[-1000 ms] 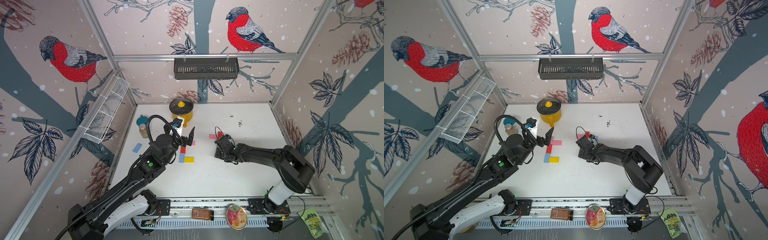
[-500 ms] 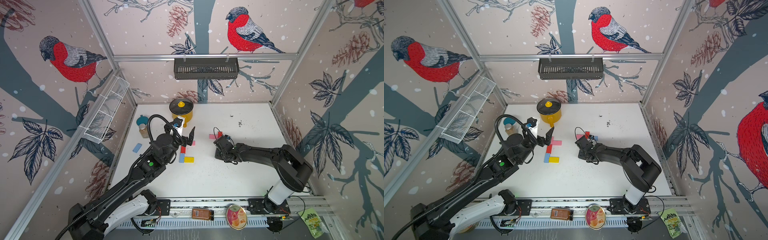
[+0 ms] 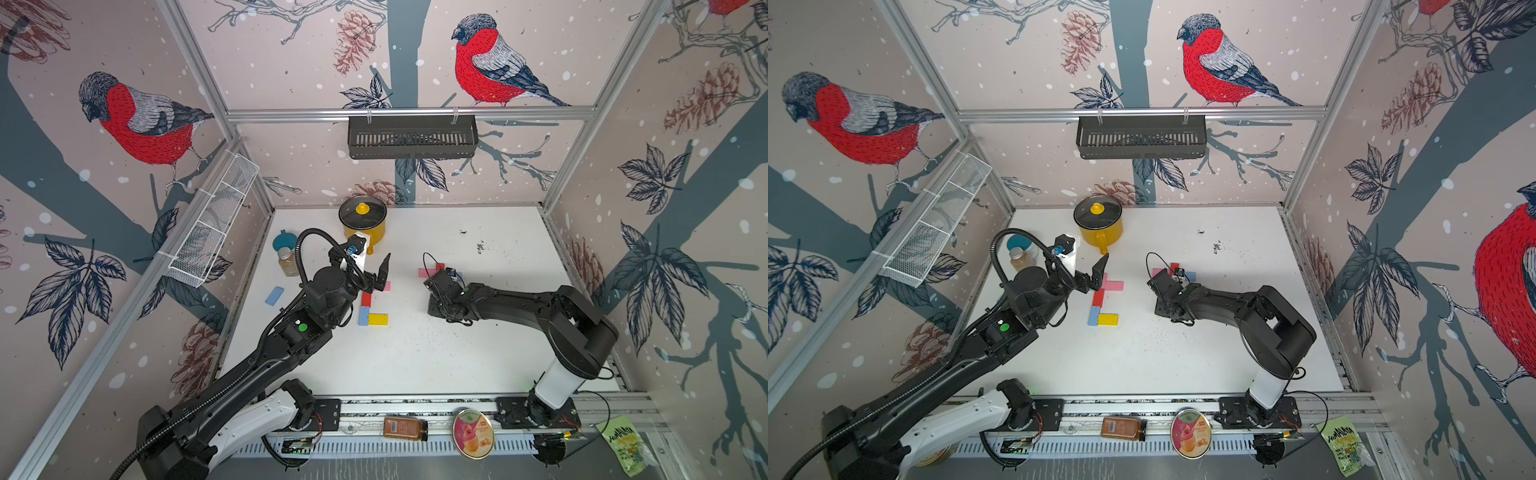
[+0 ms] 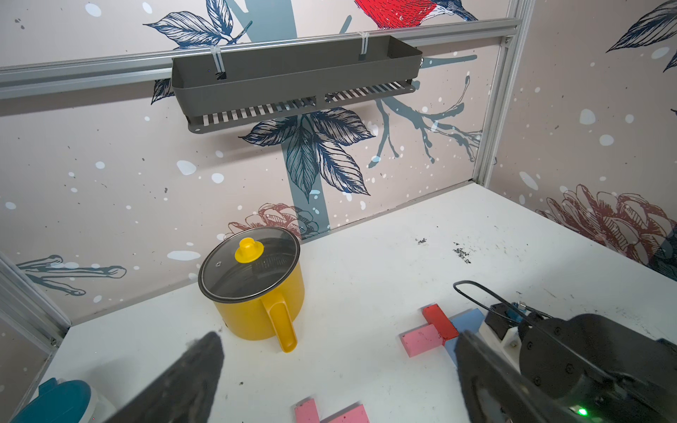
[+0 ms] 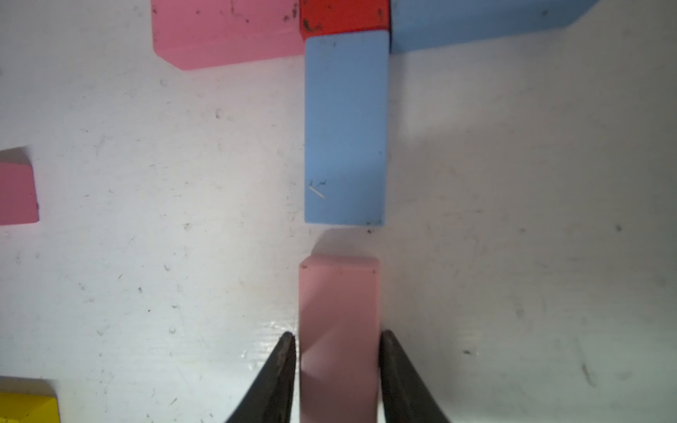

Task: Assemble the letter t with building blocks
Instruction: Adjust the building block at the center of the board.

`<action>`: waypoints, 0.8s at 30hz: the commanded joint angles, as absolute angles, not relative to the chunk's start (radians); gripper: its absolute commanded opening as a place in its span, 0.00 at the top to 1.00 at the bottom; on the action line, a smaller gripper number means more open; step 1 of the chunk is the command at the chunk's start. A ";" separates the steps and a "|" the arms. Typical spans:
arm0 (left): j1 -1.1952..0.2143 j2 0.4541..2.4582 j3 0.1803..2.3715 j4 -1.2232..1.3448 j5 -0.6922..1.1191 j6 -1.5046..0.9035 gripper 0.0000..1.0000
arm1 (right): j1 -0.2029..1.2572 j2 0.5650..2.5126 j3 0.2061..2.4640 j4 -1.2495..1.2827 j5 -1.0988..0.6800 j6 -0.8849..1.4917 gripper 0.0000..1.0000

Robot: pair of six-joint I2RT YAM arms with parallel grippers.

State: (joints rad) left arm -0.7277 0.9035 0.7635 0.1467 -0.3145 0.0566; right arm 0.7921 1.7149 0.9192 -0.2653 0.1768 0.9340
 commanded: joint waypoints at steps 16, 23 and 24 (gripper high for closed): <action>-0.727 0.905 0.770 0.169 -0.313 0.057 0.03 | 0.782 1.735 0.916 -0.301 0.180 0.914 0.64; -0.726 0.902 0.771 0.167 -0.313 0.057 0.02 | 0.777 1.737 0.914 -0.302 0.182 0.917 0.64; -0.727 0.902 0.771 0.169 -0.313 0.058 0.02 | 0.778 1.738 0.914 -0.301 0.182 0.917 0.64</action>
State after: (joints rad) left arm -0.7277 0.9047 0.7635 0.1459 -0.3141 0.0566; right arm 0.7807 1.7256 0.9215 -0.2504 0.1871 0.9123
